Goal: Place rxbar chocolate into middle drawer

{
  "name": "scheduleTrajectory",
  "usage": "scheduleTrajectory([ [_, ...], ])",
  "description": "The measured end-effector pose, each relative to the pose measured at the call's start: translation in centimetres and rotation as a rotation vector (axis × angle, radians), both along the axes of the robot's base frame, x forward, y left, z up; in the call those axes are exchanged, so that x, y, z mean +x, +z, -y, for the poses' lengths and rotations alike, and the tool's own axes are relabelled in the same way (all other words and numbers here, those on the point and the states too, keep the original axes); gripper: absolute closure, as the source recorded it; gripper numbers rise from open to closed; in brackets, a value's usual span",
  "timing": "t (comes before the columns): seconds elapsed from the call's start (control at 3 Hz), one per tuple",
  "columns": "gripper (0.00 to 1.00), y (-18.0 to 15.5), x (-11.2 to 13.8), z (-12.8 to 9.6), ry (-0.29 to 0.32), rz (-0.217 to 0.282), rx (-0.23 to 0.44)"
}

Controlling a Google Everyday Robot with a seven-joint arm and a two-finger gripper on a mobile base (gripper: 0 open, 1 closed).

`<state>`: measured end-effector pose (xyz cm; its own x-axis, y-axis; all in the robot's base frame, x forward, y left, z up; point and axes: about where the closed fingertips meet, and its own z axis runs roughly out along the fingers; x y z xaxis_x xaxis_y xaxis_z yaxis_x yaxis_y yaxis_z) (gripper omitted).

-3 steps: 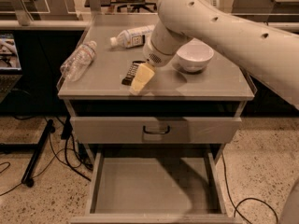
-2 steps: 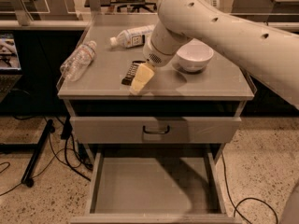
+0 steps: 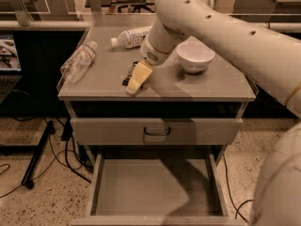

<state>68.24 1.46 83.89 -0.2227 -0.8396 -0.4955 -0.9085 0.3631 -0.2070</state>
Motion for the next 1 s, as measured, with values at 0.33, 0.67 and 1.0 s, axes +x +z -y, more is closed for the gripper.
scheduleTrajectory([
  [0.33, 0.0, -0.5, 1.5, -1.8, 0.046, -0.031, 0.006],
  [0.67, 0.0, -1.2, 2.4, -3.2, 0.082, -0.076, 0.003],
  [1.0, 0.0, -3.3, 2.5, -2.9, 0.081, -0.185, -0.038],
])
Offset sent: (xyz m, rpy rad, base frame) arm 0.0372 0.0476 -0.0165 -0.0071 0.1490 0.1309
